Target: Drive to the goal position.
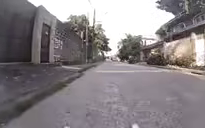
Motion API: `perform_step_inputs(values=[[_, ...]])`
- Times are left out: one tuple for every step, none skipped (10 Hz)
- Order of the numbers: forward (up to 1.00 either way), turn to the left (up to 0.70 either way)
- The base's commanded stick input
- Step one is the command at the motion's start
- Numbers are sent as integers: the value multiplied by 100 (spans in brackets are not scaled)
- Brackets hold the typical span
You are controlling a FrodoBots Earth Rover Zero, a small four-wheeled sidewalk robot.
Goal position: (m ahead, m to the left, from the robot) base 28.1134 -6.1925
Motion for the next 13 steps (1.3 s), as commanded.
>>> perform_step_inputs(values=[[100,0],[100,0],[100,0],[100,0],[100,0],[100,-19],[100,-34],[100,0],[100,0],[100,0],[100,0],[100,0],[100,0]])
